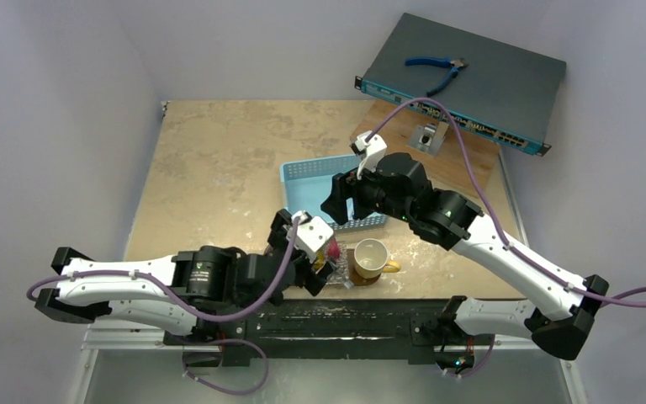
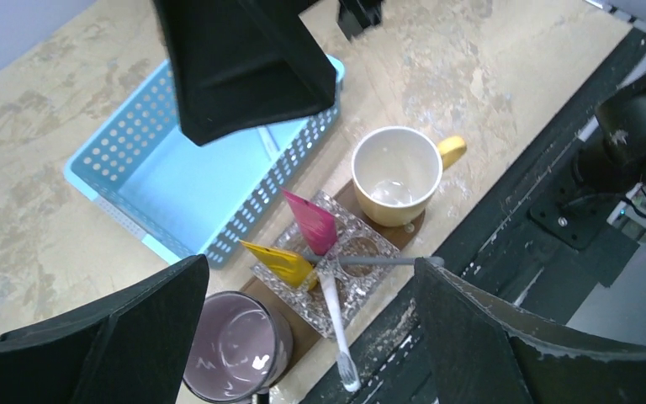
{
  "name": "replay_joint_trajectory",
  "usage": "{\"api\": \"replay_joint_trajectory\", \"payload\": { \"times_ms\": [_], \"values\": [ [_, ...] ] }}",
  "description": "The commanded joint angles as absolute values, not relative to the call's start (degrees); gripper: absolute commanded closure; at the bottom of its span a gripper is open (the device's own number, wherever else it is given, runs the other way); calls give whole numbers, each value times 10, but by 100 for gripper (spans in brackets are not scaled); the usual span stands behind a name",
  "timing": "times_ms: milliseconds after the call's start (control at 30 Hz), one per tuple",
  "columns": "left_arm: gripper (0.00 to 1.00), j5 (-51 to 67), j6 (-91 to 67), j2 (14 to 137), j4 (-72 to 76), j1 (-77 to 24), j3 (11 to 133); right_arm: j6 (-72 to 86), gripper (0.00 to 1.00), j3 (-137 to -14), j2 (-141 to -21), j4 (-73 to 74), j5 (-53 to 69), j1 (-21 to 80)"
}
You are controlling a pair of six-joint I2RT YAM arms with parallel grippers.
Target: Prepare toiletry sets of a toothbrush and toothpaste on the tray
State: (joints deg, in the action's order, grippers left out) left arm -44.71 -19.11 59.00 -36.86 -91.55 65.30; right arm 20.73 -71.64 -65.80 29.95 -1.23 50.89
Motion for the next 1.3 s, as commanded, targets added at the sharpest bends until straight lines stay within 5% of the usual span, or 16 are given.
{"api": "replay_joint_trajectory", "payload": {
  "times_ms": [0,667,767,1267],
  "values": [
    [8,-408,-138,571,-383,-868,707,169,24,-750,-673,299,-55,496],
    [7,-92,-155,558,-456,-377,796,178,20,-713,-627,255,-2,190],
    [7,-57,-166,544,-444,-308,778,175,13,-707,-605,251,10,181],
    [3,-51,-165,374,-412,-279,649,146,1,-594,-457,202,25,181]
  ]
}}
